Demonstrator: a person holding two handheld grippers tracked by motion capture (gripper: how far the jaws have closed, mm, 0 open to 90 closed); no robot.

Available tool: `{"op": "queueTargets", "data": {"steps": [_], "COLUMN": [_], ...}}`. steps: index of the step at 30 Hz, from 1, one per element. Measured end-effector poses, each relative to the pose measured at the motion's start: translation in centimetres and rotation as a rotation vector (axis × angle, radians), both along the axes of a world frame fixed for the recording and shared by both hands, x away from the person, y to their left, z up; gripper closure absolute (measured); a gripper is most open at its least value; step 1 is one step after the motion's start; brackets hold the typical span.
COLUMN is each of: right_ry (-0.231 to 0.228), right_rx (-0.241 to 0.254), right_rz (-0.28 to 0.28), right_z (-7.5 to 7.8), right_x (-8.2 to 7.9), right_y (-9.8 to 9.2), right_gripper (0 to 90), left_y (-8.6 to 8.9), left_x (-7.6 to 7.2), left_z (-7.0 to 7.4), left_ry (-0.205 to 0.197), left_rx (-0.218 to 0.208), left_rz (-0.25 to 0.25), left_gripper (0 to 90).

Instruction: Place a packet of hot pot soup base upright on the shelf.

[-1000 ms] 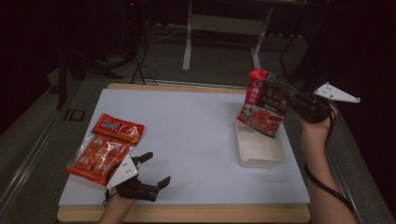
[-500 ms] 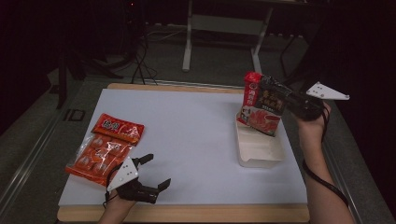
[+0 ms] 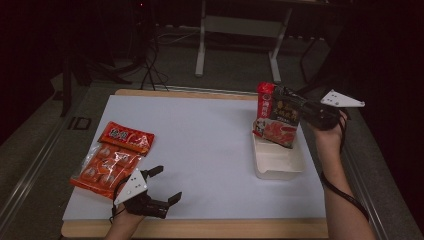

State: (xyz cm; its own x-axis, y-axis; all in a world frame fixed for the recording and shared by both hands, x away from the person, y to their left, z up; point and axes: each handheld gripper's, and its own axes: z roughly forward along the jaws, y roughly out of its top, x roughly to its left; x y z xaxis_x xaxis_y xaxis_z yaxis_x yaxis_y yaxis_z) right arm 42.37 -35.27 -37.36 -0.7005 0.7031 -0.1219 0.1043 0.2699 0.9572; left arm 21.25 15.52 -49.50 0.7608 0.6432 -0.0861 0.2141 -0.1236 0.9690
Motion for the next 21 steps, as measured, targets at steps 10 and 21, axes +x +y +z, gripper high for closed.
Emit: {"op": "queueTargets", "data": {"steps": [10,21], "right_ry": [0.011,0.05], "right_rx": [-0.026,0.029], "right_rz": [0.038,0.032], "right_z": [-0.8,-2.1], "right_x": [0.3,0.5], "right_y": [0.6,0.5], "right_gripper": [75.9,74.8], "left_y": [-0.2,-0.2], "left_x": [0.1,0.0], "left_z": [-0.2,-0.3], "left_ry": [0.008,0.012], "left_rx": [-0.006,-0.006], "left_rz": [-0.014,-0.021], "left_gripper": [1.1,1.1]}}
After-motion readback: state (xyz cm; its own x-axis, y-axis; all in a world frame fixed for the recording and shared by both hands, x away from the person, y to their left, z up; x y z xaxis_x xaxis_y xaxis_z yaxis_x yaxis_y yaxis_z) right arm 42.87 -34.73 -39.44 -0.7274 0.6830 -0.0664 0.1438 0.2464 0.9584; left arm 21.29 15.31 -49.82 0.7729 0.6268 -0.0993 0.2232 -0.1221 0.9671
